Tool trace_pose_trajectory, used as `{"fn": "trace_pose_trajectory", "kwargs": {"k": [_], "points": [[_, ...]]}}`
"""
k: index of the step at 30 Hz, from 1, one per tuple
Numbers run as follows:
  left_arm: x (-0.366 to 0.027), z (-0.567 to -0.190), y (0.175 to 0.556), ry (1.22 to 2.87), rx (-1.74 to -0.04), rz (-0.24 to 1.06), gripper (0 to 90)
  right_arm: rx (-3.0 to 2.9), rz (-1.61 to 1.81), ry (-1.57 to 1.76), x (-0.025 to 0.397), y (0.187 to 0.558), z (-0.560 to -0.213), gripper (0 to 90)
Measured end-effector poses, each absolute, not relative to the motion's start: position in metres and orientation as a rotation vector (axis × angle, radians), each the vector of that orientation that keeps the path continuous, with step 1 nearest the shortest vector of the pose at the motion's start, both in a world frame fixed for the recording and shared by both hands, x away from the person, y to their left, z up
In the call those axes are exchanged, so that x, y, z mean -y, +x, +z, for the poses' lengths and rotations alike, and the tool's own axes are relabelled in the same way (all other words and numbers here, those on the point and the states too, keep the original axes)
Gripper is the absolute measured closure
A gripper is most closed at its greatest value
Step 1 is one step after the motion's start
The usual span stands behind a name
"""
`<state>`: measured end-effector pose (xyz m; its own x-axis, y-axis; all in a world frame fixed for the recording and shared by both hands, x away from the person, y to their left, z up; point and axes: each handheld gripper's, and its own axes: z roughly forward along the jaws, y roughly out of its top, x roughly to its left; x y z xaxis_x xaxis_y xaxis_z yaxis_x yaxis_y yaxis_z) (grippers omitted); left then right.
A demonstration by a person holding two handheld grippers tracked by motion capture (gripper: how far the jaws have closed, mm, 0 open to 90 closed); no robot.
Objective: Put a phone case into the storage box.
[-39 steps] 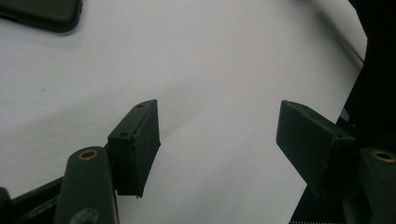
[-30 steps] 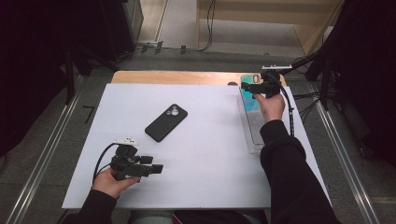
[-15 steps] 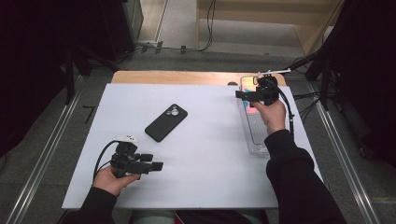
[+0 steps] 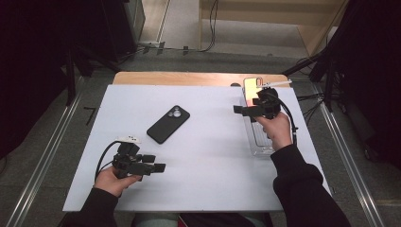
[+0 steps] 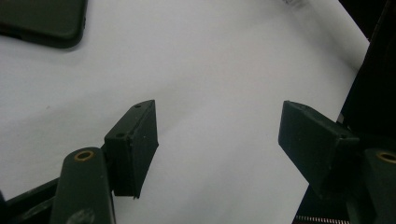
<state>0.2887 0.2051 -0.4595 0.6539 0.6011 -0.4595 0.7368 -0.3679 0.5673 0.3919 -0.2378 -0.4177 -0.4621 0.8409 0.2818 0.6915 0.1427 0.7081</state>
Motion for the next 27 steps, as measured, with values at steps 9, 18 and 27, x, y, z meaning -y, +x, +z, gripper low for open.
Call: {"fn": "trace_pose_trajectory", "kwargs": {"k": [9,18,27], "points": [[-0.206,-0.457,0.291,2.096,-1.015,-0.212,28.5,-2.351,1.231,1.45,0.224,0.376,-0.424,8.5],[-0.207,-0.456,0.293,2.09,-1.008,-0.213,28.5,-2.398,1.268,1.36,0.213,0.355,-0.426,14.5],[-0.207,-0.455,0.294,2.086,-1.008,-0.21,28.5,-2.474,1.278,1.309,0.207,0.333,-0.431,14.5]]}}
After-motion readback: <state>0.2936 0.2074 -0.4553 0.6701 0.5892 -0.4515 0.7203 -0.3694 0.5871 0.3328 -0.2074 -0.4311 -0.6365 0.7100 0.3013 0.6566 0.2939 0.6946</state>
